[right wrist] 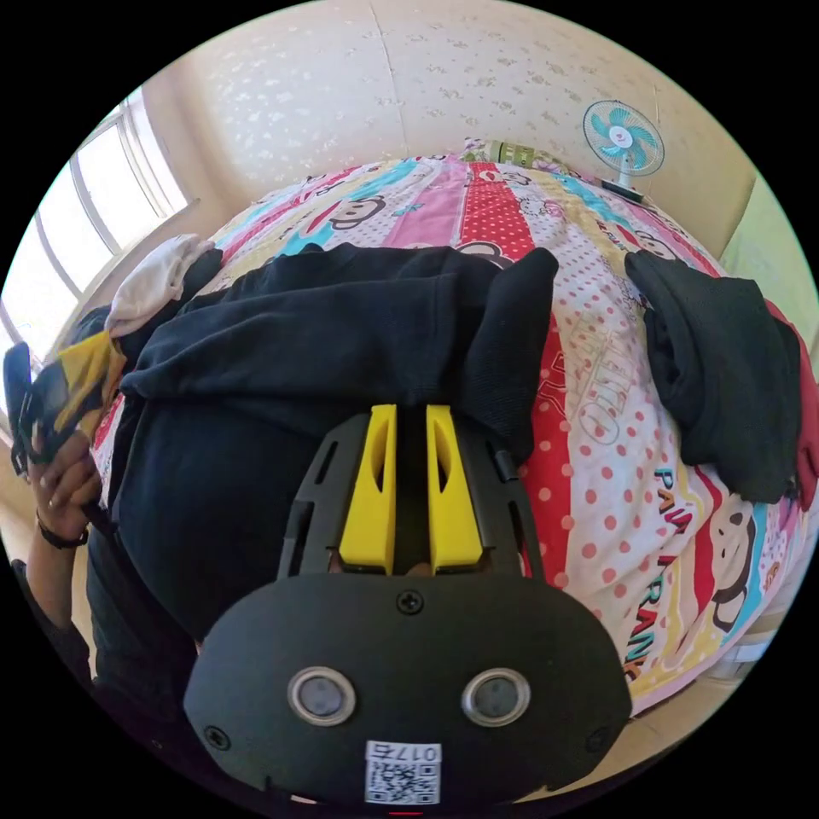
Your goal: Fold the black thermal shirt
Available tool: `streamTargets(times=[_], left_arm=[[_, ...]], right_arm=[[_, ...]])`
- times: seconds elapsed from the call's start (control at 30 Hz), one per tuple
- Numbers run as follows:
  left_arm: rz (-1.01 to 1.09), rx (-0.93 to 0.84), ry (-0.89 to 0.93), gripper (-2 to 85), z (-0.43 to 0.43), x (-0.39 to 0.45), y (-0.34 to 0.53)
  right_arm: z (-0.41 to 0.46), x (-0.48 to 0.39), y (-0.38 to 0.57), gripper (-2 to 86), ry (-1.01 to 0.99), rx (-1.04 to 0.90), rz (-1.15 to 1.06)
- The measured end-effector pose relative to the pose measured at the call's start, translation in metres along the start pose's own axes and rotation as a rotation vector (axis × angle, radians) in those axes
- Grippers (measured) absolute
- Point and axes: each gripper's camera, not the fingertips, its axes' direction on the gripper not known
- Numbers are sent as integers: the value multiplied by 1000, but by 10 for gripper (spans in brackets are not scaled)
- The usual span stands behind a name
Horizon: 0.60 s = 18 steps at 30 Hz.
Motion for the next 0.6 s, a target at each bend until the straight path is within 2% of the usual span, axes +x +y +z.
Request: streamTargets(times=[0.1, 0.2, 0.3, 0.37, 0.43, 0.5, 0.6], left_arm=[[-69, -280, -242, 50, 25, -29, 58], [-119, -144, -163, 51, 9, -35, 96], [-119, -139, -272, 65, -6, -16, 116], [-129, -31, -459, 90, -36, 8, 144], [-173, 14, -566, 121, -59, 20, 166], [-217, 3, -592, 148, -72, 24, 189], [-375, -157, -573, 169, -66, 11, 224]], right_arm=[[-3, 8, -4, 71, -1, 2, 1], [-8, 18, -9, 73, -25, -4, 1], [-24, 25, -19, 82, -57, -83, -20], [-49, 26, -13, 96, -72, -104, -54], [-84, 28, 7, 118, -48, -70, -59], [-131, 36, 56, 147, 78, -45, 4], [-156, 49, 115, 155, 140, -85, 99]])
